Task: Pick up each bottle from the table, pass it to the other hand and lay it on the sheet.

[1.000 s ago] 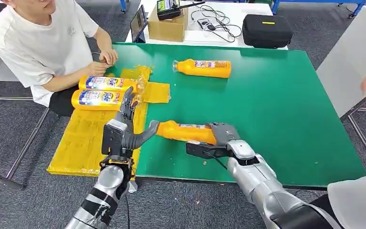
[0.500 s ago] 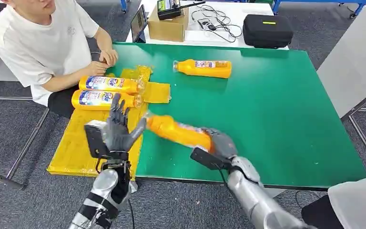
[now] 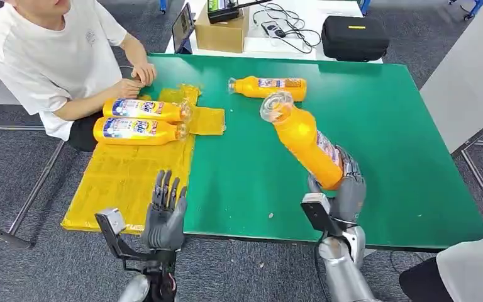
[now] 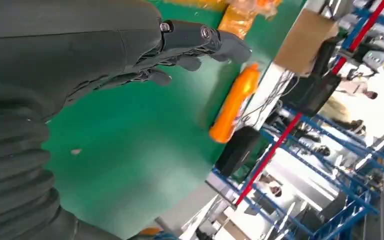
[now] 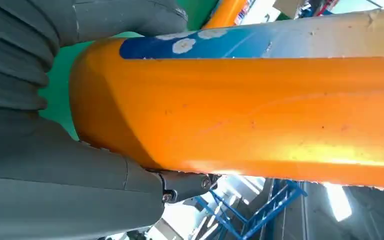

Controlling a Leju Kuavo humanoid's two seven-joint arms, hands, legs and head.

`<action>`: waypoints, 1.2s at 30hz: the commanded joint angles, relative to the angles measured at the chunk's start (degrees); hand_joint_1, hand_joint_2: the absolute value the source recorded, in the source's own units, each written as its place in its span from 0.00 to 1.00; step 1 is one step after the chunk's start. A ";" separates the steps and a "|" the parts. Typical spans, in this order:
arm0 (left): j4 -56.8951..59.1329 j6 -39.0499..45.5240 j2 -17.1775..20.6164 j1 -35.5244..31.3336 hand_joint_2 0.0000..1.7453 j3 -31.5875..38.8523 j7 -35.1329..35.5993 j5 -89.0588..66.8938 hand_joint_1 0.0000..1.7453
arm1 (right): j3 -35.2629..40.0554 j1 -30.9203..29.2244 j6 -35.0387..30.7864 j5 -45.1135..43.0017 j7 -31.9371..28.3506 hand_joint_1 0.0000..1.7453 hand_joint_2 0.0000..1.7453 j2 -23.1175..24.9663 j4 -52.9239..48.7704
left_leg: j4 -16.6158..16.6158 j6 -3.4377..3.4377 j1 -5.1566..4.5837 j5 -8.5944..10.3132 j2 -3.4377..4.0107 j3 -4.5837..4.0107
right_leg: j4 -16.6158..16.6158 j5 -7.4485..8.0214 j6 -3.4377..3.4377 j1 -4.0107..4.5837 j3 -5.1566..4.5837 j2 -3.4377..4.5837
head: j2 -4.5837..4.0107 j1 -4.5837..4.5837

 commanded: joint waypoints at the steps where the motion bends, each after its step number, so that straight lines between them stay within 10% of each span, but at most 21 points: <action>1: 2.95 -4.70 5.63 -1.07 1.00 -5.38 -2.10 1.15 0.00 | 7.06 -1.29 5.59 -3.24 5.08 1.00 1.00 -1.80 0.77 | -0.04 -0.07 0.03 -0.06 -0.01 0.22 | -0.02 -0.08 -0.12 0.05 0.22 -0.05 | 0.00 0.02; 14: 3.99 6.27 4.17 -3.74 1.00 -6.51 -2.94 -11.03 0.00 | 31.89 0.51 9.79 3.28 11.11 1.00 1.00 -0.31 5.02 | -0.05 -0.08 0.08 -0.06 0.06 0.22 | -0.02 -0.07 -0.13 0.10 0.21 0.01 | 0.00 0.02; 36: -0.80 -9.50 4.46 -2.48 1.00 -8.16 -1.81 -0.78 0.00 | 37.19 -2.78 14.14 2.43 8.97 1.00 1.00 0.74 11.17 | -0.06 -0.06 0.06 -0.06 0.04 0.19 | -0.03 -0.08 -0.12 0.07 0.19 0.00 | 0.00 0.02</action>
